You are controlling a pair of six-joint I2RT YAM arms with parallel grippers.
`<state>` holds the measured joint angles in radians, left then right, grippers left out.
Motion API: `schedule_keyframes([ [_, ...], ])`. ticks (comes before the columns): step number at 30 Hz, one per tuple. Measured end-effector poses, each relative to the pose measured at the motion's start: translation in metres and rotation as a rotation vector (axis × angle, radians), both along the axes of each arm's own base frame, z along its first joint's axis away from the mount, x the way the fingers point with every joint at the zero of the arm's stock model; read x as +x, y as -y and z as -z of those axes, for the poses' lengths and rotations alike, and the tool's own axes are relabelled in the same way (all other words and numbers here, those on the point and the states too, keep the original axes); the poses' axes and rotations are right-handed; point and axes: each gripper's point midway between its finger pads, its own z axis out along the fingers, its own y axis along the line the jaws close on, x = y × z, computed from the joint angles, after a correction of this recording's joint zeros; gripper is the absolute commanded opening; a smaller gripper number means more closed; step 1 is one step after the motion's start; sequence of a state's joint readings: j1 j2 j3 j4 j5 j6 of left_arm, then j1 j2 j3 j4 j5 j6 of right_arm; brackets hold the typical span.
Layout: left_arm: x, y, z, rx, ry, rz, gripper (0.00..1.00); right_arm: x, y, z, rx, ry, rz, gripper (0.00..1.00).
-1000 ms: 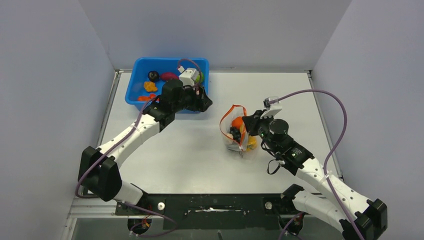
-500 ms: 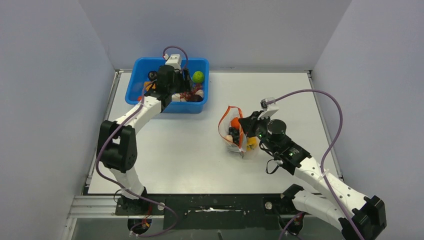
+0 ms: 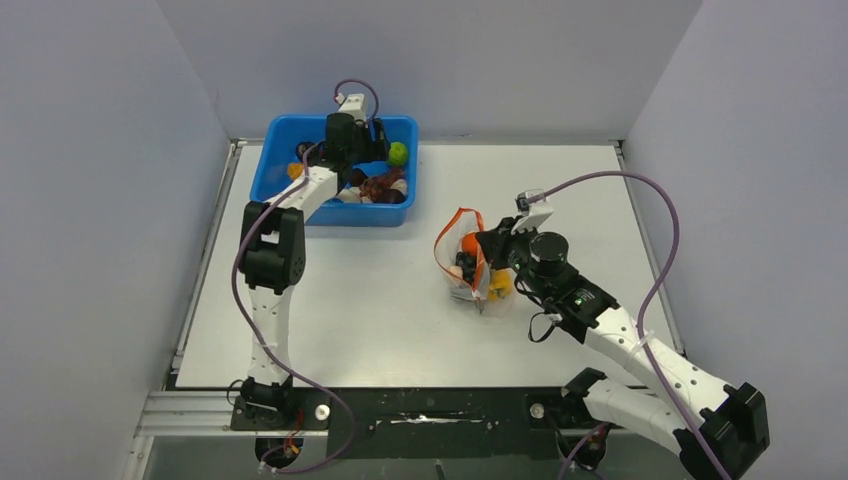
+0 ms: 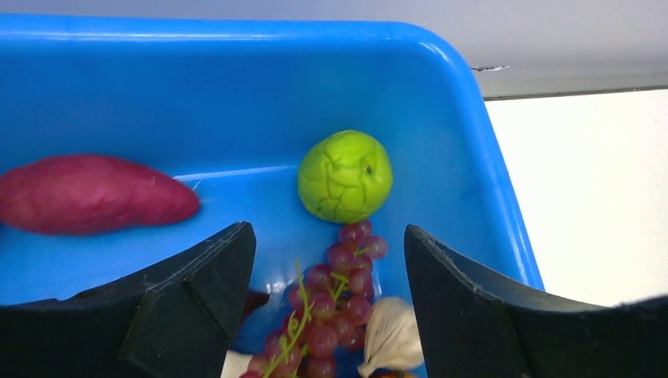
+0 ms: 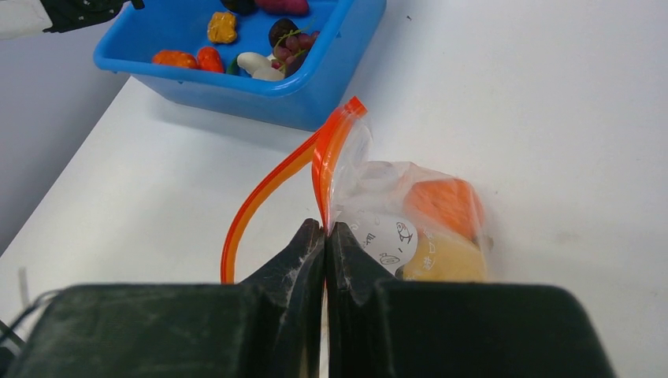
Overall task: Place the food in the zip-top bag and seal the zipper
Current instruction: Pick up the fake fruit from the bin.
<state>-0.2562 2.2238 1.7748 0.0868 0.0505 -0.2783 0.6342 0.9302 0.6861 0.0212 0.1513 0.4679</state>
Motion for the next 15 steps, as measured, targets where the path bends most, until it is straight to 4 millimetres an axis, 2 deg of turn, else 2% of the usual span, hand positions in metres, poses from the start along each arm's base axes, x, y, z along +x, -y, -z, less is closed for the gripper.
schedule_keyframes([
  [5, 0.019, 0.018, 0.011, -0.034, 0.019, 0.069, 0.7, 0.003, -0.002, 0.003, -0.009, -0.011, 0.002, 0.0],
  [15, 0.029, 0.033, 0.041, -0.077, -0.008, 0.122, 0.69, 0.007, -0.001, -0.001, -0.023, -0.022, 0.018, 0.0],
])
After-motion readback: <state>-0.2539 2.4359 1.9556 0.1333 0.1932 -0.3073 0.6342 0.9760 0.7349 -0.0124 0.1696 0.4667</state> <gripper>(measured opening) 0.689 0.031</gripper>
